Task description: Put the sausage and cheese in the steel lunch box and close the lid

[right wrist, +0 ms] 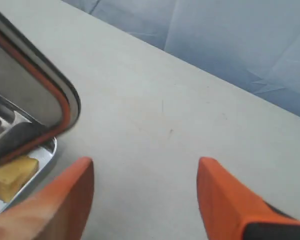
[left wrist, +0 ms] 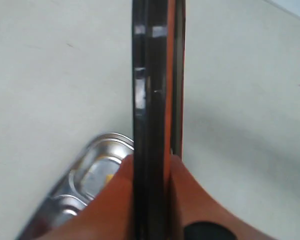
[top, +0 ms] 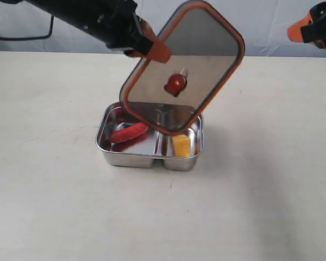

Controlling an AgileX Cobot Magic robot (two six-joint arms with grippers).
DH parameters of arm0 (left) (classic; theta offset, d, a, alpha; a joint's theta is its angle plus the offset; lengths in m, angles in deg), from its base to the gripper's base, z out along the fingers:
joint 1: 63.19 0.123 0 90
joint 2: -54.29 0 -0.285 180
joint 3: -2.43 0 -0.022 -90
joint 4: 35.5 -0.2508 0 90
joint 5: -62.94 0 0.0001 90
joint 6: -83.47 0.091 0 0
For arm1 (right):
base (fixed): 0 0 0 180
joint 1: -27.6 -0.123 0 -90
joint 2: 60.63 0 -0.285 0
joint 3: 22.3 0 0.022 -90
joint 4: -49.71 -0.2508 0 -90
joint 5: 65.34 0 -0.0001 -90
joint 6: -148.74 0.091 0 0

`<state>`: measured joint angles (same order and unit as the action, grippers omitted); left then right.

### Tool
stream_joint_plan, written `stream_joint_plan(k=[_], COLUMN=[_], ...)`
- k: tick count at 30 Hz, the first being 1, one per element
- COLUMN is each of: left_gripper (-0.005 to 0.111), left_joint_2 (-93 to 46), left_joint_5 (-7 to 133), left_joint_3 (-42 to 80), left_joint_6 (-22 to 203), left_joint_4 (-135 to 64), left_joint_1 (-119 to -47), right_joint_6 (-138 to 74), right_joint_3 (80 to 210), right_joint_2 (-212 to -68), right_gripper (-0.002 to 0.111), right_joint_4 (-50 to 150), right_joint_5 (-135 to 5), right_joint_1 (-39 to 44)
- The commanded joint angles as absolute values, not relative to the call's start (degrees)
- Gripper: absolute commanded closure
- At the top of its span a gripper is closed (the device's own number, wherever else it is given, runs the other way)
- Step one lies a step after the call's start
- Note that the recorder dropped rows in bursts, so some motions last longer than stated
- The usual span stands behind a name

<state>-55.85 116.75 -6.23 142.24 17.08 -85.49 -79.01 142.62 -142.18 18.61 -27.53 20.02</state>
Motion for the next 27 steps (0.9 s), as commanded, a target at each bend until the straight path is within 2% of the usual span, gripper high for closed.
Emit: stream_joint_plan(k=[1, 5, 10, 16, 27], left_gripper=[0.106, 0.107, 0.107, 0.107, 0.107], left_joint_2=[-52.6, -52.1, -52.2, -52.2, -52.2], left_joint_5=[107.3, 104.1, 106.6, 104.6, 101.6], left_joint_3=[-9.3, -9.3, -9.3, -6.4, 4.5], left_joint_6=[142.4, 142.4, 141.3, 113.1, 100.8], left_joint_4=[7.1, -10.7, -26.3, -62.4, -72.7], left_joint_1=[-85.5, -86.6, -93.4, -104.8, -113.1], right_joint_6=[-76.0, -76.0, -76.0, -74.3, -74.2], right_joint_3=[143.0, 143.0, 143.0, 143.0, 143.0], right_joint_2=[-140.7, -140.7, -140.7, -140.7, -140.7], right_gripper=[0.051, 0.051, 0.051, 0.051, 0.051], right_joint_4=[22.6, 22.9, 23.6, 26.3, 26.3], right_joint_5=[-27.6, -28.1, -29.8, -29.6, -29.6], right_joint_1=[22.0, 22.0, 22.0, 22.4, 22.4])
